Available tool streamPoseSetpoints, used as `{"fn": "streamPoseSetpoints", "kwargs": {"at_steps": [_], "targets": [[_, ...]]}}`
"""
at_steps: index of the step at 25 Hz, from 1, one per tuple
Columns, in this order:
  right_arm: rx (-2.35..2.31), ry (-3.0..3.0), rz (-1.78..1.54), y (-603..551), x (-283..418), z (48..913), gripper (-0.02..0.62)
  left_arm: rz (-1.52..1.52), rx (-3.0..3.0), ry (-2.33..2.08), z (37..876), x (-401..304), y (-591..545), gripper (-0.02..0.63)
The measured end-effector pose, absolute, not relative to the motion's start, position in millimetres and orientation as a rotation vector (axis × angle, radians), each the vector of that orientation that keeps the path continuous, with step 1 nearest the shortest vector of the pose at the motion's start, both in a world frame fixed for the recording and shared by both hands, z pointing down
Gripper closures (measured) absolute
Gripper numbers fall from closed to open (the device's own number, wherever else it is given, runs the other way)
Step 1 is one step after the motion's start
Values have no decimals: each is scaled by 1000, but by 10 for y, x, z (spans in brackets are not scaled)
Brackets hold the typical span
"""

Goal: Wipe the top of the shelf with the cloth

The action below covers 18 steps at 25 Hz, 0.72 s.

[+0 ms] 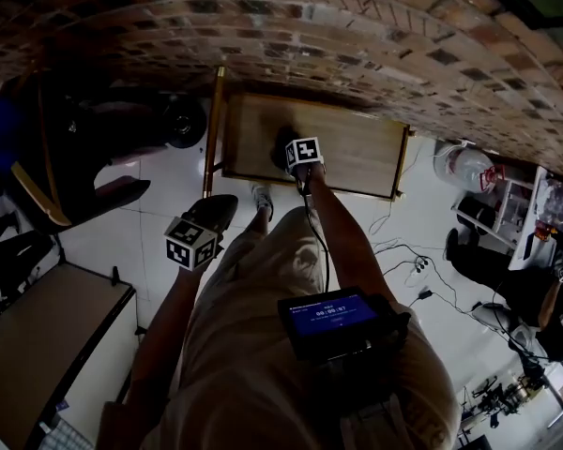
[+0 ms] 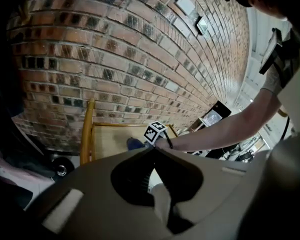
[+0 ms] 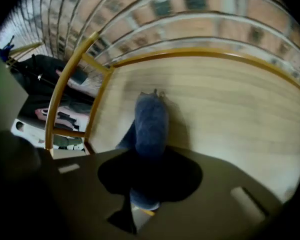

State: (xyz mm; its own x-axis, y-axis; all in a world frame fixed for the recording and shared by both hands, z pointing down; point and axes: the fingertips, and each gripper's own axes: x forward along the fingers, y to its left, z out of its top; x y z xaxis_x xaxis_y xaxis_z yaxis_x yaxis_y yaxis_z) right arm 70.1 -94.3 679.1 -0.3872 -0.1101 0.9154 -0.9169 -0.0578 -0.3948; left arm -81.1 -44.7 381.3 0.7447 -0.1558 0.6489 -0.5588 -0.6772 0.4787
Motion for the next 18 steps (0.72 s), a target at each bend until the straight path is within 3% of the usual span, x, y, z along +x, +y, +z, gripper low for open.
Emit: {"fn": "streamPoseSetpoints", "kwargs": {"at_steps": [11,18], "targets": [[1415,-1171,1524,276,3323,6847,505,814,2304,-397,3746,148,-271,603],[1505,-964,1579,736,4100,6778,505,834,2312,-345,3773,485,-125,603]]}}
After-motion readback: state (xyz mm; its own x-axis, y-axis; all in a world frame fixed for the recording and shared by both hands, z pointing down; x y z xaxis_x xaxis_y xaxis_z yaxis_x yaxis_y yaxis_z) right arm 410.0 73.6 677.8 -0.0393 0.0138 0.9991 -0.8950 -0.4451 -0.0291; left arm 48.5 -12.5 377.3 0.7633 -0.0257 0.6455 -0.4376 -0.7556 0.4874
